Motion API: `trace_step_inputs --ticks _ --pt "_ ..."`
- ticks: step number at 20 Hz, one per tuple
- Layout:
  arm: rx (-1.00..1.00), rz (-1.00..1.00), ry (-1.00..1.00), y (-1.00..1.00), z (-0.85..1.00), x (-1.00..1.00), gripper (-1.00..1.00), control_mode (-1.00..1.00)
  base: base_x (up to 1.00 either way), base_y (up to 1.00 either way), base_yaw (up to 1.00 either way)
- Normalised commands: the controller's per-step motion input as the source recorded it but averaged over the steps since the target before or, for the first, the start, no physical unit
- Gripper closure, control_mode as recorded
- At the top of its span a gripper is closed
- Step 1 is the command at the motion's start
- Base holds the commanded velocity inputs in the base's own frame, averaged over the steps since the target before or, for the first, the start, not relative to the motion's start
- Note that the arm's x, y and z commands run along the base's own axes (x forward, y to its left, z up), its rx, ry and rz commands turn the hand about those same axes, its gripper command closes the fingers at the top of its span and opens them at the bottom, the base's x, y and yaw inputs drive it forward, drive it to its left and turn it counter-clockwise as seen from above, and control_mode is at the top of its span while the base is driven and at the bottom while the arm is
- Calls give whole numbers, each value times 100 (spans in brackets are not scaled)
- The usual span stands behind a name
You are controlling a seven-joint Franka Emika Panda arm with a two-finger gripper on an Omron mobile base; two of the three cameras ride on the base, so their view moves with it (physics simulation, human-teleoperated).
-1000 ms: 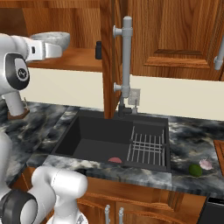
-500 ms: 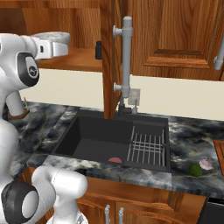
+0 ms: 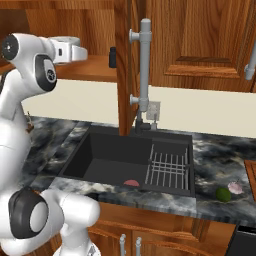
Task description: Open the cabinet. Place the bowl and condiment on the counter. Then place the lime and garlic on the cutting board.
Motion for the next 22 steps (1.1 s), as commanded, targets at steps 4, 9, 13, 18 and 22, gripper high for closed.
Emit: trace_step_inputs --ticks 4,9,13,18,22 --pt "8 0 0 -12 0 48 -100 -100 0 0 0" --pt "8 0 0 -9 0 45 -100 -100 0 0 0" --pt "4 0 0 -10 0 41 -100 -100 0 0 0" --pt "0 0 -5 -11 -2 33 -100 -100 0 0 0" --pt "0 0 -5 -11 -12 24 -100 -100 0 0 0"
